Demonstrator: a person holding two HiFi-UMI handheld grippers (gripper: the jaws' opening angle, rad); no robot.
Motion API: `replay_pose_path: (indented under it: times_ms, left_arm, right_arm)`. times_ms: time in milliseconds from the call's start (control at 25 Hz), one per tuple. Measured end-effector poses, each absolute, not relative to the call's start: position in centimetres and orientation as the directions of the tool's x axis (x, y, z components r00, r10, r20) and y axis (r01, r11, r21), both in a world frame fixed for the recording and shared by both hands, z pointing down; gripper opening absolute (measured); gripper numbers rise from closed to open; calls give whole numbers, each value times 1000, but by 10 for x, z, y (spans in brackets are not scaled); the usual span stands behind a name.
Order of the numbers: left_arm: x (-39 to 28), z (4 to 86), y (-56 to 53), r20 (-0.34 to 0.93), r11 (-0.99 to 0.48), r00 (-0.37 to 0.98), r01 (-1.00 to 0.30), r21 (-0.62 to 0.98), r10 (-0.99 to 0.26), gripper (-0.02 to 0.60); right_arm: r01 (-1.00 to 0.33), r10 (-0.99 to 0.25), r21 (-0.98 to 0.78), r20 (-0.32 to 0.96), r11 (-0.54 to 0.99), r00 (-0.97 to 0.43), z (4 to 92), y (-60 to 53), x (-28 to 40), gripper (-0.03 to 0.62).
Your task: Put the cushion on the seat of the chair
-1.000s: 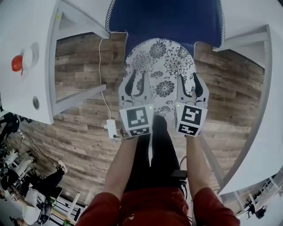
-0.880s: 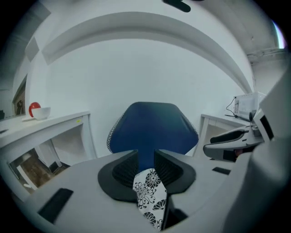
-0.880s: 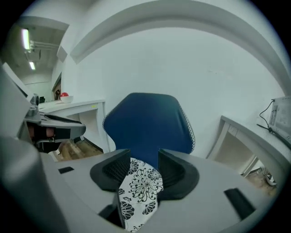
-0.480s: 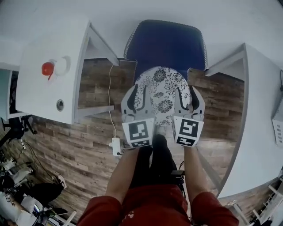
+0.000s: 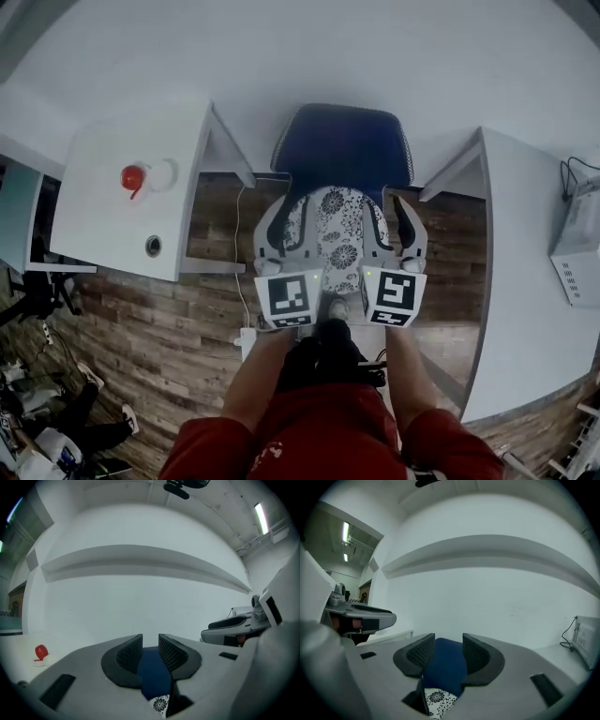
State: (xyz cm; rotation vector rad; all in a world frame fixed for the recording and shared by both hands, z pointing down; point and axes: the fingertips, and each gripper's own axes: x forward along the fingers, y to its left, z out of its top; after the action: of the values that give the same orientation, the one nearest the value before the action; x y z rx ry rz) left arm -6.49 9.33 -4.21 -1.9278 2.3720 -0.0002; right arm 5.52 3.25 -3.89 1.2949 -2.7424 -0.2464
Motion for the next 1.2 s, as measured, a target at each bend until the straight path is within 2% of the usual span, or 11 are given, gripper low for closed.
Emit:
replay_pose_path:
  times_ms: [200,600,760,920,1200]
  left_arm:
    - [-50,-94,116,-138,185,-173,-979,-84,-975,117]
    - [-50,-146,146,-198,154,-132,-983,-99,-971,106]
    - [-50,-163,156,-225,153,-128,-983,-100,-966,75]
    - [-43,-172,160,-241,130,-98,-984,-119,-966,47]
    - [-40,-177,163,-231,71,-49,-994,-86,-972,28]
  right_arm:
    - [-755,-759,203,-70,624,-647,-94,62,64,193]
    - [-751,-734,214,-165,625,-658,-152,99,64,92]
    - [-735,-711,219,-188,642,-677,-166,112,59,67]
    - [-715,-687,222,-201,663,-698,-176,123,58,46]
    - [-684,-670,146,-135,715,-730,-171,124,62,38]
